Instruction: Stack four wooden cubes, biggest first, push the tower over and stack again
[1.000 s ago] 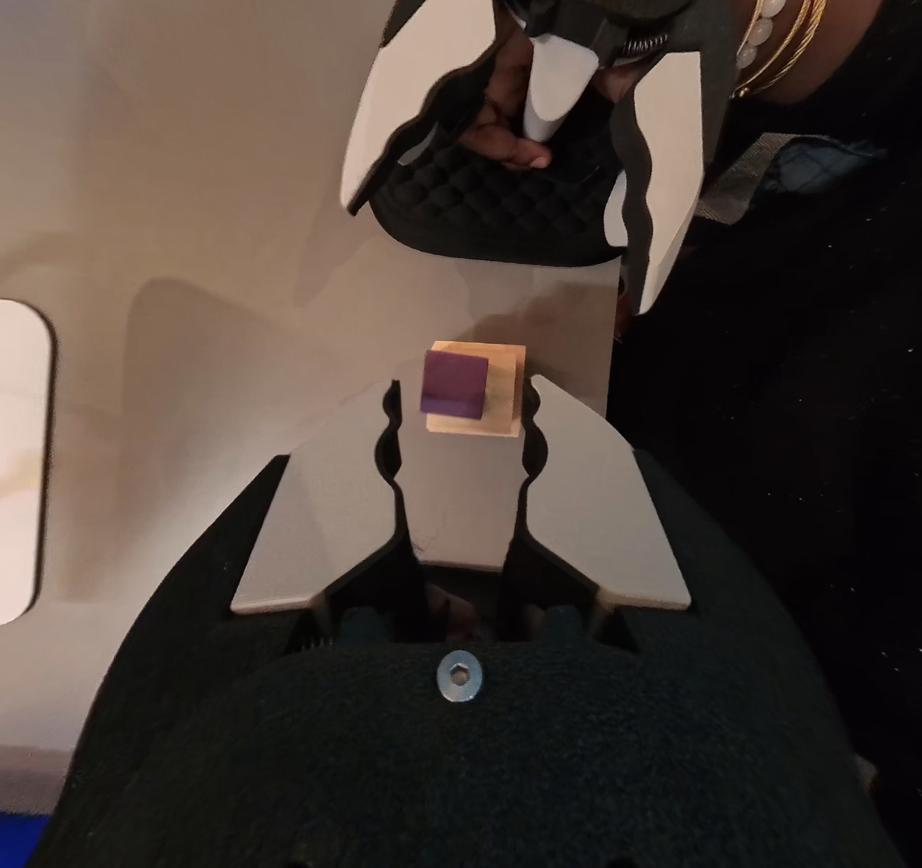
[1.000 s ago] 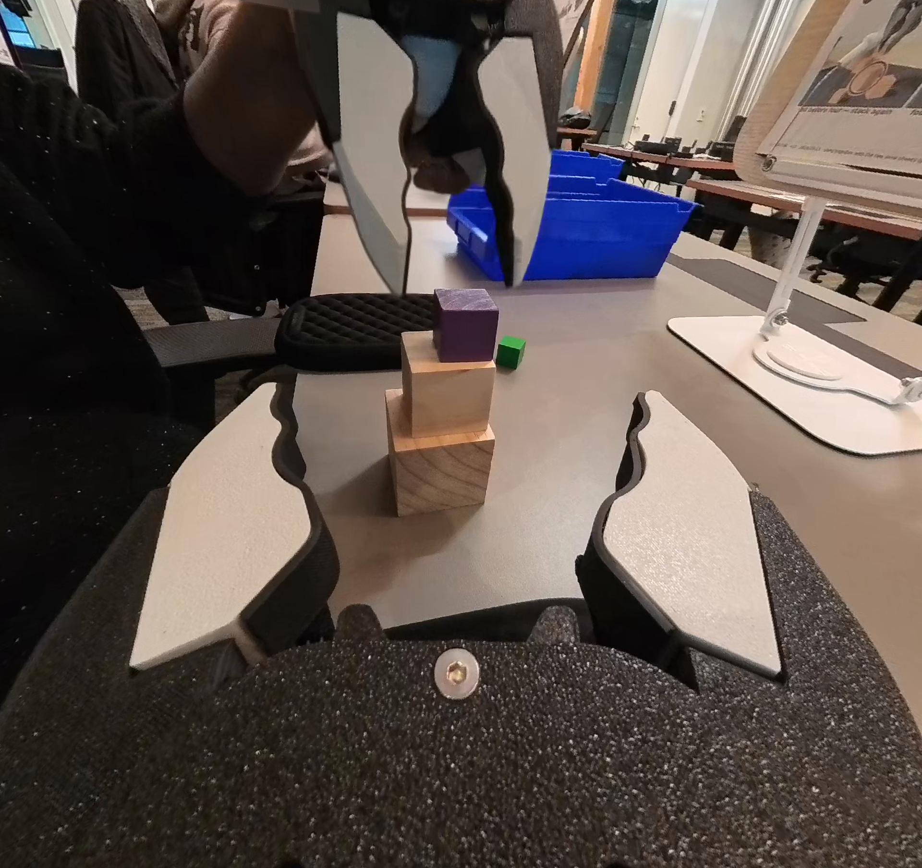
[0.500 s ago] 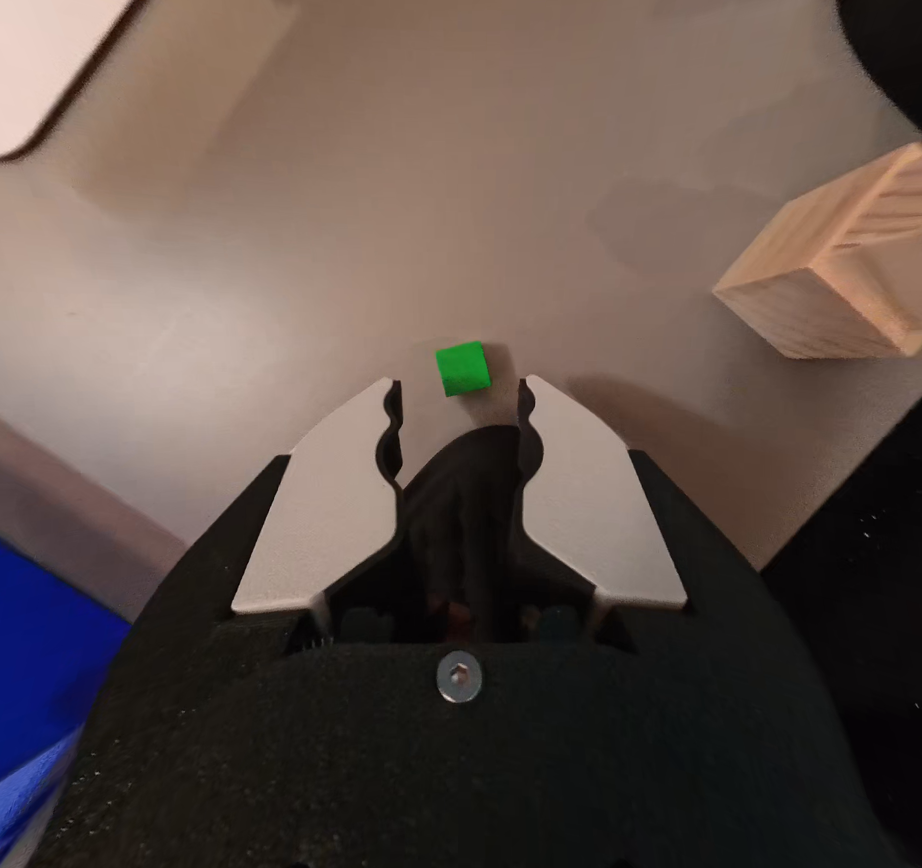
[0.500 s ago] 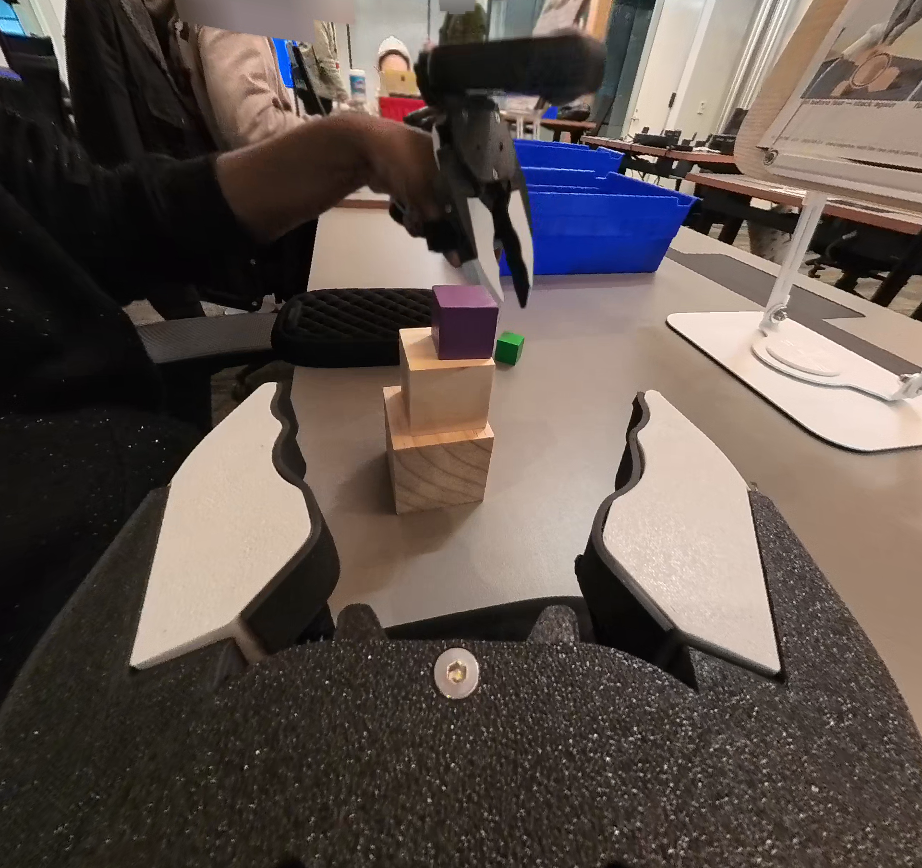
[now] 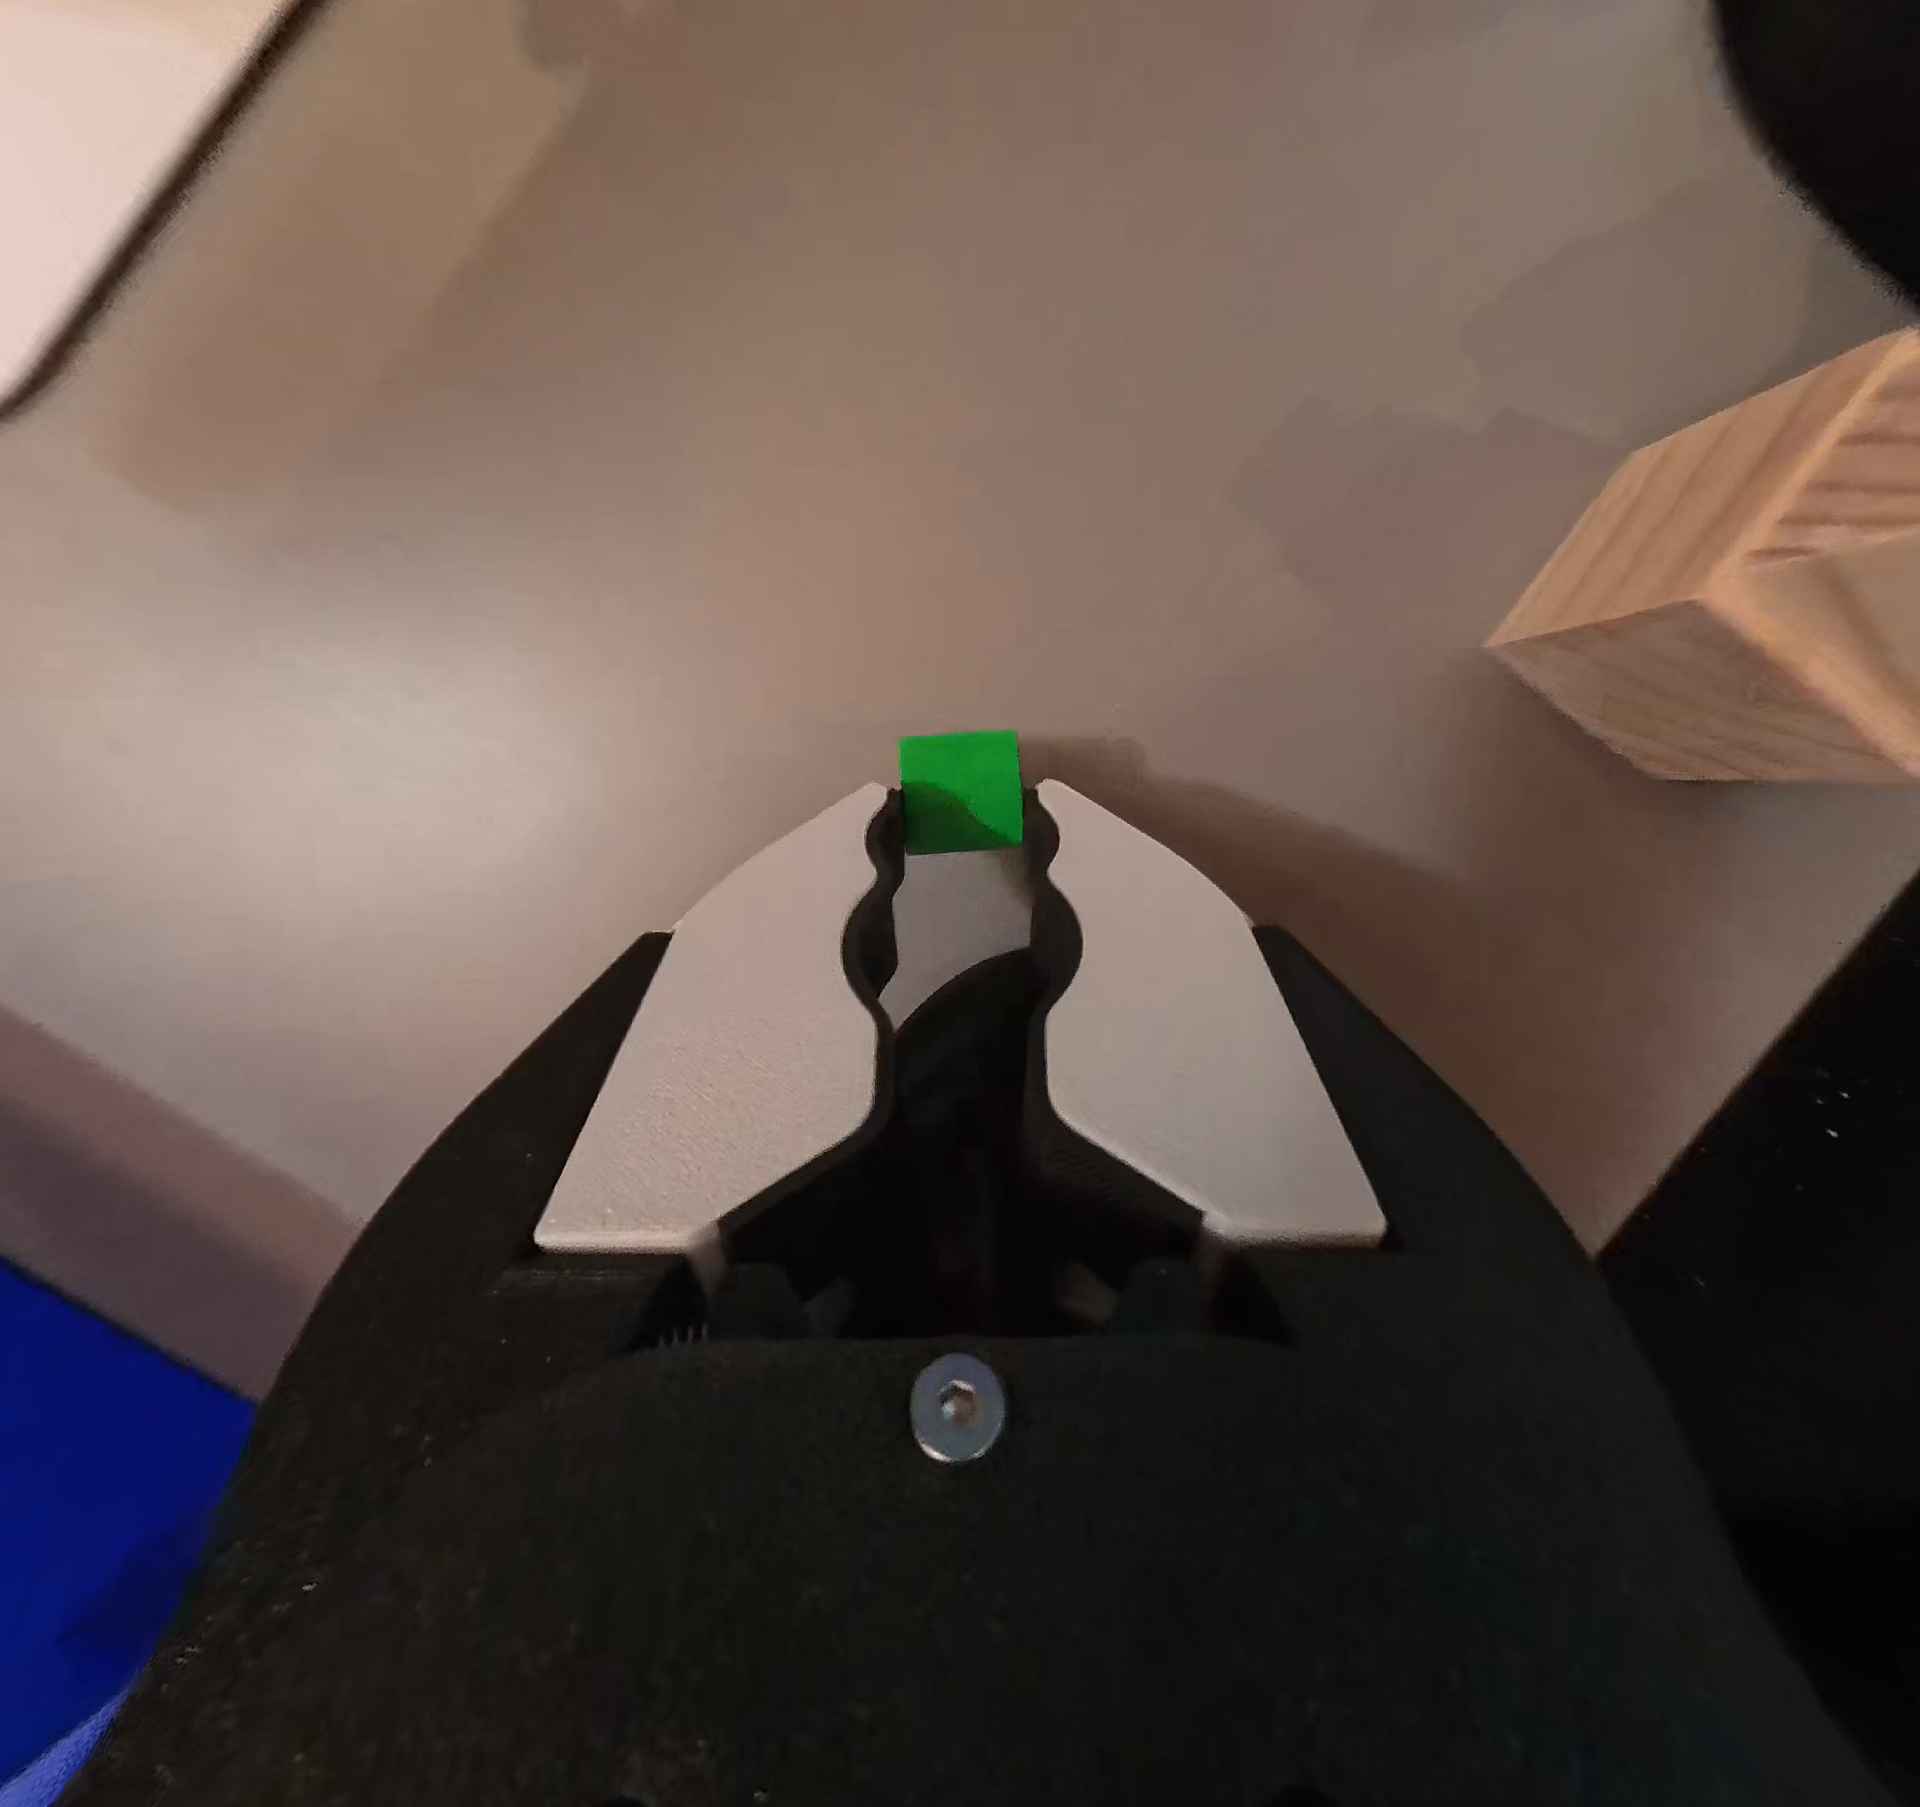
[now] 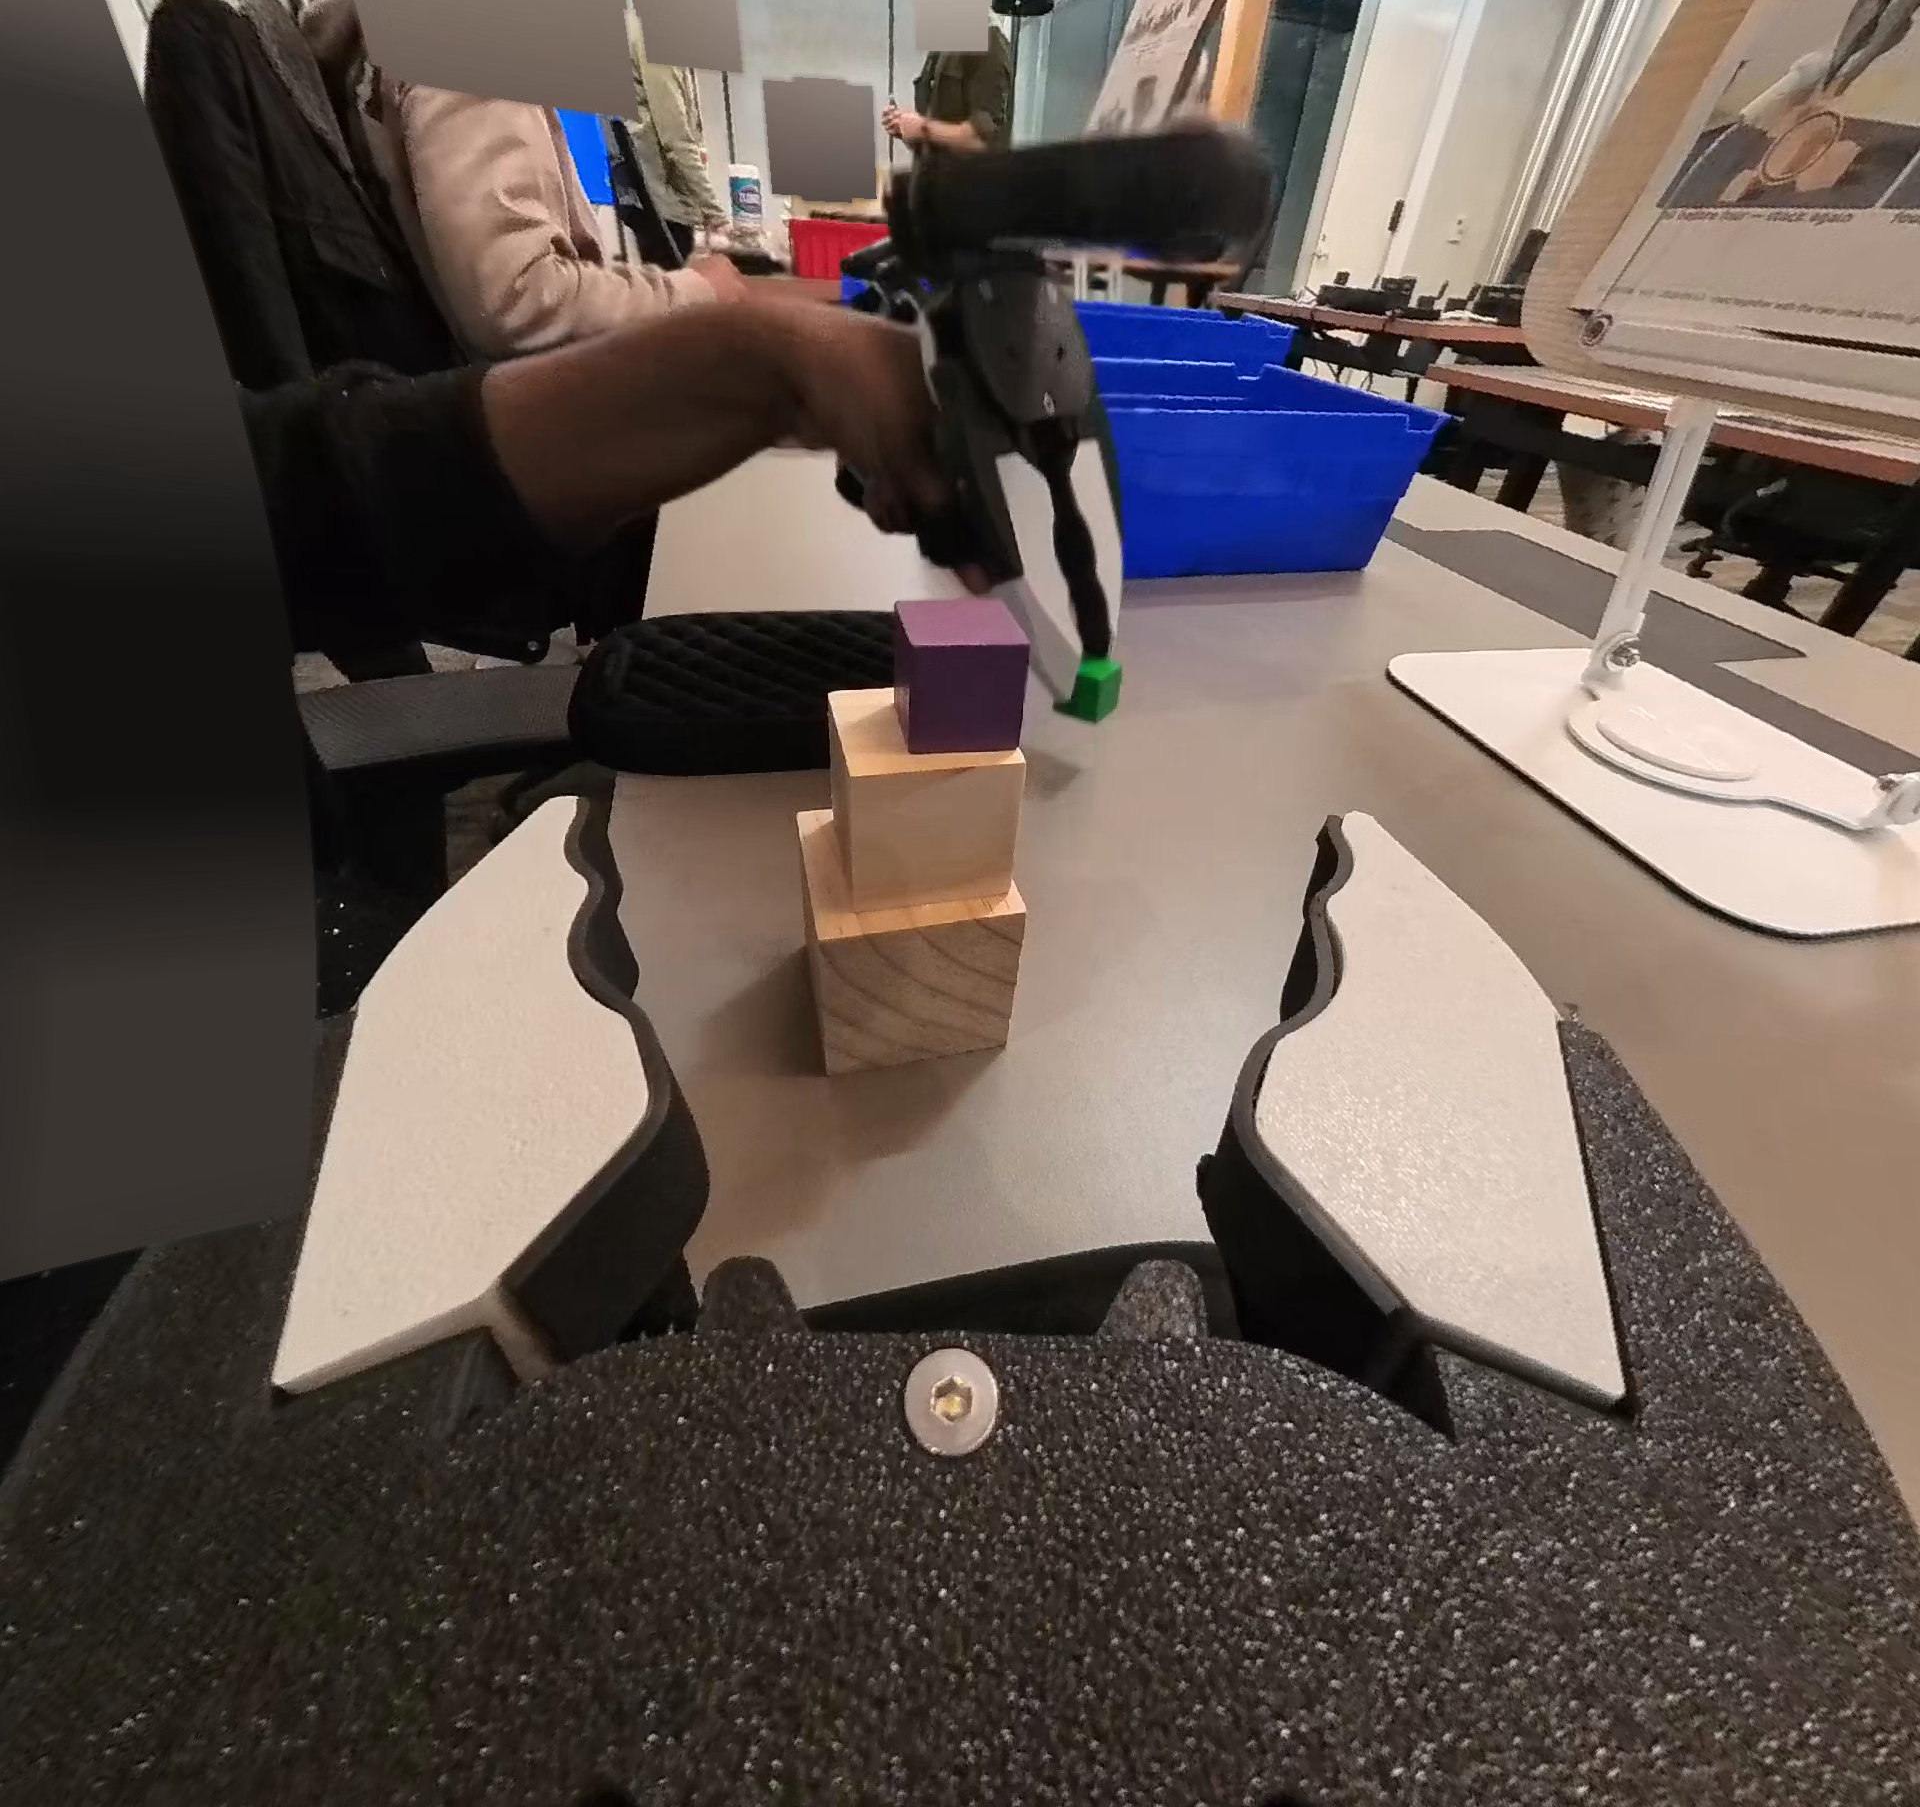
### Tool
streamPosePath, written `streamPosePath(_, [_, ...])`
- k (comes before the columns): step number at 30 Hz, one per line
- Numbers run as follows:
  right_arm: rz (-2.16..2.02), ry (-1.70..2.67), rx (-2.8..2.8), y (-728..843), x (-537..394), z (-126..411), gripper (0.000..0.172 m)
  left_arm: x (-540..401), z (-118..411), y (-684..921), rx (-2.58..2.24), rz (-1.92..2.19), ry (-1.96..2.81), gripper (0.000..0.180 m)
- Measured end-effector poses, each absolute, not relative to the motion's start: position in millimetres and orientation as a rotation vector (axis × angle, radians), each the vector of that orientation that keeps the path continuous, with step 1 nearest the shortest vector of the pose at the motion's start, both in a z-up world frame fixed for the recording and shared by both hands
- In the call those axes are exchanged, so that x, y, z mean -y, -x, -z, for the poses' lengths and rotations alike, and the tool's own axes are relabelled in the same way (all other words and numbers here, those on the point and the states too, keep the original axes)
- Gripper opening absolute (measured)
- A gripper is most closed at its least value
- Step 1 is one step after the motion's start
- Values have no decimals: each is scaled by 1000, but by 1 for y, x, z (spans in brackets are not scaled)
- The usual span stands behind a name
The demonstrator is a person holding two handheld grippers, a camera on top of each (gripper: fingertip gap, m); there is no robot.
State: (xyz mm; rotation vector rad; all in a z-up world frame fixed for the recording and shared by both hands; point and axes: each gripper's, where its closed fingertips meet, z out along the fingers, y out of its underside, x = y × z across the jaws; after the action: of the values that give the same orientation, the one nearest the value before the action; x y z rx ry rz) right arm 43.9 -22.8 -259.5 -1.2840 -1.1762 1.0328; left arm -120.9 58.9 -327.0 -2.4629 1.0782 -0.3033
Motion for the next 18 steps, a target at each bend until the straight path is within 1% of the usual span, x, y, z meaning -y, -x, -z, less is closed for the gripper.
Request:
streamPosePath(6, [-1029, 1283, 1181, -44, 23, 260, 123, -39, 243, 71, -1356, 397, 2232, 21])
streamPosePath(9, [-1027, 1282, 1181, -43, 23, 260, 123, -19, 213, 37, -1544, 467, 2108, 21])
streamPosePath(11, [-1028, 1280, 1179, -44, 23, 259, 122, -5, 207, 19, -1669, 491, 2069, 21])
streamPosePath(14, [-1033, 1279, 1175, -44, 23, 259, 122, 10, 213, 3, -1816, 466, 2052, 21])
streamPosePath(18, [-1038, 1277, 1171, -44, 23, 258, 122, 14, 226, -5, -1875, 419, 2055, 21])
